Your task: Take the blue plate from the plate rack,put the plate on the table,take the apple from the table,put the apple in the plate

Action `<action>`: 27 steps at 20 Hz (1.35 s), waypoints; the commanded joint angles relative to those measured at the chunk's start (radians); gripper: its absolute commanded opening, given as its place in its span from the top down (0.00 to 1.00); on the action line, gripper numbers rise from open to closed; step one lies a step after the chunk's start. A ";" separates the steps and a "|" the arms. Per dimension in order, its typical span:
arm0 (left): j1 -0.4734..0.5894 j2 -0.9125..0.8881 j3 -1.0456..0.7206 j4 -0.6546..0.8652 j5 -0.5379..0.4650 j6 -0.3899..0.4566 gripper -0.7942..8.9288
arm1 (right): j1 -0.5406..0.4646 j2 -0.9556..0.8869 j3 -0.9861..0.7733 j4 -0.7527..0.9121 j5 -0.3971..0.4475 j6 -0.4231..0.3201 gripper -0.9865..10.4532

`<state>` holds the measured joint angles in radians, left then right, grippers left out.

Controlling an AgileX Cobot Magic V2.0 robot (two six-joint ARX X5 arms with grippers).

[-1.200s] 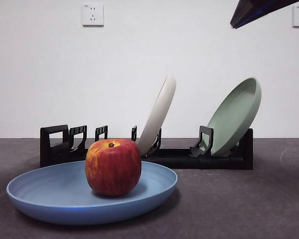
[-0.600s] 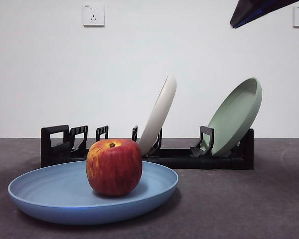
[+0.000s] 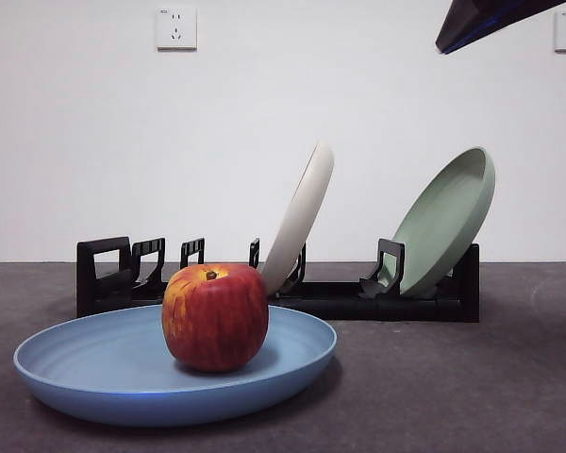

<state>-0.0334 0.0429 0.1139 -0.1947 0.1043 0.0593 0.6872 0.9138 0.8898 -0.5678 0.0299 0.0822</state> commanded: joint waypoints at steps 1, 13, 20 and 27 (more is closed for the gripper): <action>0.003 -0.042 -0.049 0.017 0.002 -0.012 0.92 | 0.000 -0.001 -0.006 0.006 0.003 0.006 0.91; 0.002 -0.041 -0.110 0.014 -0.075 -0.011 0.92 | 0.000 -0.001 -0.006 0.006 0.003 0.006 0.91; 0.002 -0.041 -0.110 0.014 -0.074 -0.011 0.92 | 0.000 -0.001 -0.006 0.006 0.003 0.006 0.91; 0.002 -0.041 -0.110 0.014 -0.074 -0.011 0.92 | 0.000 -0.005 -0.006 0.003 0.006 -0.014 0.91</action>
<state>-0.0338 0.0048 0.0185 -0.1860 0.0330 0.0521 0.6872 0.9119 0.8898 -0.5690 0.0303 0.0761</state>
